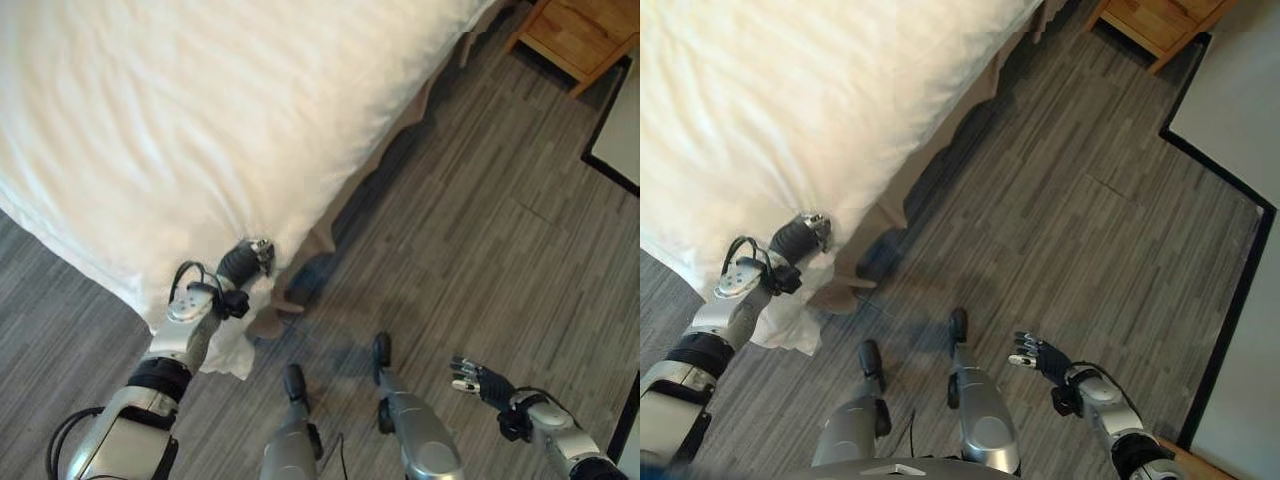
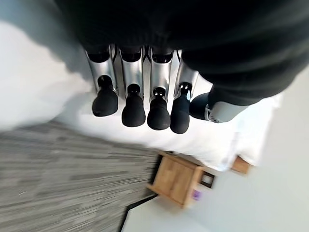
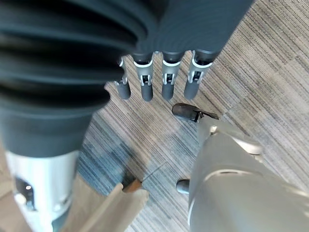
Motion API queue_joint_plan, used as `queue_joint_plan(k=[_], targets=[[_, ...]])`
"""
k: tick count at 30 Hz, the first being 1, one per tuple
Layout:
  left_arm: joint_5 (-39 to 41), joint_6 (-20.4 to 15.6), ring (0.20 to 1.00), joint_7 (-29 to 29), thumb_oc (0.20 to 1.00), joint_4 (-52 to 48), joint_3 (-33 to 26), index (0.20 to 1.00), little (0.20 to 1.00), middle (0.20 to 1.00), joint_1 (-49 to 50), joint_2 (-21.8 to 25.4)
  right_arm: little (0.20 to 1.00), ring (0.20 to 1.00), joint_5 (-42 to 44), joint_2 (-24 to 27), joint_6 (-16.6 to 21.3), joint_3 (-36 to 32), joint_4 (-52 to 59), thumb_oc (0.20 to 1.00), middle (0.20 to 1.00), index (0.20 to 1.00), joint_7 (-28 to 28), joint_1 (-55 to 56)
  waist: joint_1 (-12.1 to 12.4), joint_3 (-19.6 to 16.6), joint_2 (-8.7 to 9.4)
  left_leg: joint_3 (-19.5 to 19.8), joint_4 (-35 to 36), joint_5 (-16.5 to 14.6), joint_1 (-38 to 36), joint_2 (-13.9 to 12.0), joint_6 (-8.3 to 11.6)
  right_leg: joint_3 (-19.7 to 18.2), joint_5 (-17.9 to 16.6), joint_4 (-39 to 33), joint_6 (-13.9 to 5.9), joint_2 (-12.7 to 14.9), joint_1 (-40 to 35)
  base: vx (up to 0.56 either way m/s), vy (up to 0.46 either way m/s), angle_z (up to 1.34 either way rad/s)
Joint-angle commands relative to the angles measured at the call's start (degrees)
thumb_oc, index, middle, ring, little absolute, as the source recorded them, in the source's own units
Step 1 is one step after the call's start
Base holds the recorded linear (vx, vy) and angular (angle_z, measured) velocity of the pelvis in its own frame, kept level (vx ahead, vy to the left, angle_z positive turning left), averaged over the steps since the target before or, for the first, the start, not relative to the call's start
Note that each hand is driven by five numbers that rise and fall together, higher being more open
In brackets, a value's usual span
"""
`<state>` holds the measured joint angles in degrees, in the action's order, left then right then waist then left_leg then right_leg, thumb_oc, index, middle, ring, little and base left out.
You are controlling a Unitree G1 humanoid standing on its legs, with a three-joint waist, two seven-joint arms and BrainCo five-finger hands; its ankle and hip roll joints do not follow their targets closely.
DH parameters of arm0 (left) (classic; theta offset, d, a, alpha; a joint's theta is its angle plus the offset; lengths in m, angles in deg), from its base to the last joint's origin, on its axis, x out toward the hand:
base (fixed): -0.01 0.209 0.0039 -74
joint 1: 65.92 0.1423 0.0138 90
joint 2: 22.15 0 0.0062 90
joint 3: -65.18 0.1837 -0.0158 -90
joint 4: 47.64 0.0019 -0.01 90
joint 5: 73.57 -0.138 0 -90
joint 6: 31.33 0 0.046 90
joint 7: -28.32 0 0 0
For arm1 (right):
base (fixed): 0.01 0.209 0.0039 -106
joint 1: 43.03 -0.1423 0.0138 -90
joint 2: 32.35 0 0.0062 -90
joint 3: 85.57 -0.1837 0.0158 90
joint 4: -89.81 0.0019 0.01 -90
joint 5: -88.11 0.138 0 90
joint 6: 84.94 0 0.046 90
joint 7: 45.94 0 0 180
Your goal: Making the bed.
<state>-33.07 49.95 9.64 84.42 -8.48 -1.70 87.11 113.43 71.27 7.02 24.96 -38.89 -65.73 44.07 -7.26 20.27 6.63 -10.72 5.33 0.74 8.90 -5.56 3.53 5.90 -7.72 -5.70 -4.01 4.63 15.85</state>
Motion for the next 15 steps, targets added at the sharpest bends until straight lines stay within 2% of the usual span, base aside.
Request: queue_joint_plan(k=[1, 3, 7, 11, 13, 14, 15], targets=[[-5.7, 2.1, 0.2, 3.1, 0.2, 12.5, -2.3, 0.2, 0.2, 0.2, 1.8, 0.5, 1.0, 1.0, 2.5, 0.9, 1.8, 0.1, 0.8, 1.0, 1.0, 1.0, 1.2, -0.9, 1.1, 0.3, 2.31, 3.7, -0.3, 4.8, 2.7, -0.1, 1.47, -1.0, -0.5, 1.8, -6.0, 2.5, -2.8, -0.02, 0.005, -0.09], [-6.3, 2.6, 0.2, 2.7, 0.2, 15.9, -2.9, 0.2, 0.2, 0.2, 3.6, -2.7, 1.0, 1.0, 2.7, 0.4, 2.0, 0.5, 0.5, 1.0, 1.0, 1.0, 1.3, -0.9, 1.2, 0.5, 2.63, 3.7, -0.3, 4.7, 2.5, -0.1, 1.44, -0.9, -0.3, 1.8, -5.86, 2.5, -2.9, 0.0, -0.01, -0.12], [-13.1, 2.7, 0.2, 2.3, 0.2, 19.7, -1.2, 0.2, 0.2, 0.2, 6.9, -6.9, 1.0, 1.0, 2.1, -0.5, 2.0, 1.2, 0.2, 1.0, 1.0, 1.0, 1.6, -0.8, 1.6, 0.9, 3.05, 3.8, -0.3, 4.4, 1.7, -0.2, 1.32, -0.7, 0.1, 2.0, -5.61, 2.5, -3.4, 0.0, -0.011, -0.03], [-12.4, 2.5, 0.2, 2.7, 0.2, 19.0, -2.5, 0.2, 0.2, 0.2, 10.2, -9.3, 1.0, 1.0, 2.4, -1.4, 2.0, 2.0, 0.6, 1.0, 1.0, 1.0, 1.5, -0.3, 2.4, 1.1, 3.23, 4.1, -0.3, 4.3, 1.2, -0.2, 1.32, -0.4, 0.3, 2.1, -5.43, 2.4, -4.0, 0.01, -0.032, 0.06], [-11.5, 2.5, 0.2, 2.4, 0.2, 17.8, -3.0, 0.2, 0.2, 0.2, 11.6, -9.3, 1.0, 1.0, 2.5, -1.8, 1.9, 2.1, 0.3, 1.0, 1.0, 1.0, 1.3, 0.3, 2.8, 1.0, 3.13, 4.3, -0.3, 4.2, 1.0, -0.2, 1.36, -0.2, 0.4, 2.0, -5.39, 2.4, -4.4, 0.02, -0.039, 0.1], [-9.3, 2.6, 0.2, 0.9, 0.2, 12.5, -1.4, 0.2, 0.2, 0.2, 12.9, -9.1, 1.0, 1.0, 2.6, -2.1, 1.5, 2.3, -0.3, 1.0, 1.0, 1.0, 1.1, 0.9, 3.3, 0.3, 2.5, 4.6, -0.3, 4.1, 0.6, -0.1, 1.35, 0.0, 0.6, 2.0, -5.34, 2.5, -5.0, 0.04, -0.025, 0.17], [-8.4, 2.6, 0.2, -0.6, 0.2, 6.7, 2.8, 0.2, 0.2, 0.2, 12.8, -8.8, 1.0, 1.0, 2.7, -2.3, 1.3, 2.7, -1.1, 1.0, 1.0, 1.0, 1.0, 0.9, 3.5, -0.2, 1.88, 4.6, -0.3, 3.9, -0.1, 0.0, 1.36, 0.0, 0.8, 1.9, -5.36, 2.6, -5.7, 0.04, -0.017, 0.18]])
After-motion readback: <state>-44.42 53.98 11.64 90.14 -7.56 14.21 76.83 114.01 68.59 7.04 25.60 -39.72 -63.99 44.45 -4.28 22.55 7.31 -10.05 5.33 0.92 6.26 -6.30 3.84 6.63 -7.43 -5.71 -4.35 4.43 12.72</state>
